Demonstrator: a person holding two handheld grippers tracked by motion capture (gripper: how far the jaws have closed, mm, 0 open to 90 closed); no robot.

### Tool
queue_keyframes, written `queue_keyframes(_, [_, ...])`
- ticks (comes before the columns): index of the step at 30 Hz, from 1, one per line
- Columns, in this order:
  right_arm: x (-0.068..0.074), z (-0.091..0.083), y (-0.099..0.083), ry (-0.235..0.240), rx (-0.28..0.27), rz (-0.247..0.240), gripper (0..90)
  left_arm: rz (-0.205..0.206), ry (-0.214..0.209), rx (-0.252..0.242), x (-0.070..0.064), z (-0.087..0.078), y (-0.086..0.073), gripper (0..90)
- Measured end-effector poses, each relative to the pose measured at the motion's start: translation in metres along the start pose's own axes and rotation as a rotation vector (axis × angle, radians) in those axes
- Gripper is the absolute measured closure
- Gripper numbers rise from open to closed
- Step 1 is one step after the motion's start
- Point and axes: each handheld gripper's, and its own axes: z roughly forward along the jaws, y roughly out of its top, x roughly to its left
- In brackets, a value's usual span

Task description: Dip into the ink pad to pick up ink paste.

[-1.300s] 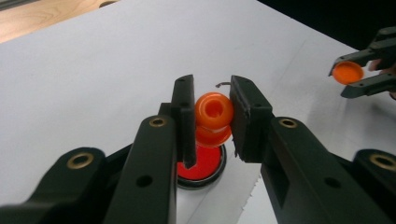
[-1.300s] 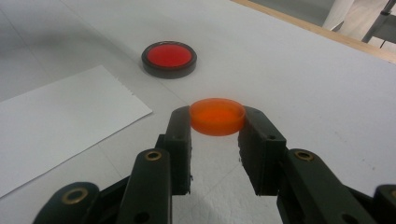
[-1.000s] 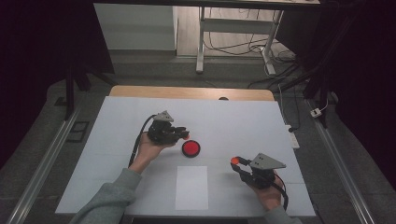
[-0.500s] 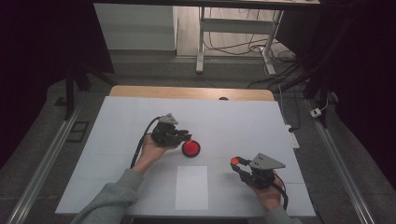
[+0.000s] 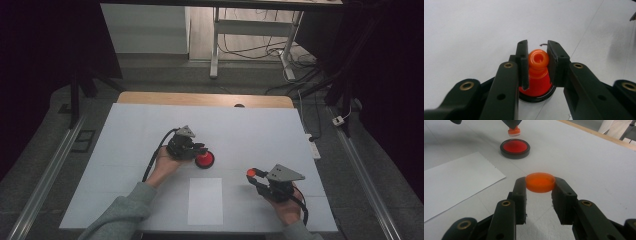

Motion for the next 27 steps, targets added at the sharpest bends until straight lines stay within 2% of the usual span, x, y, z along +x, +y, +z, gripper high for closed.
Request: queue_keyframes(27, [0.000,0.000,-0.001,0.002,0.004,-0.002,64.5,0.028,0.032,0.043,-0.002,0.012,-0.005,71.8])
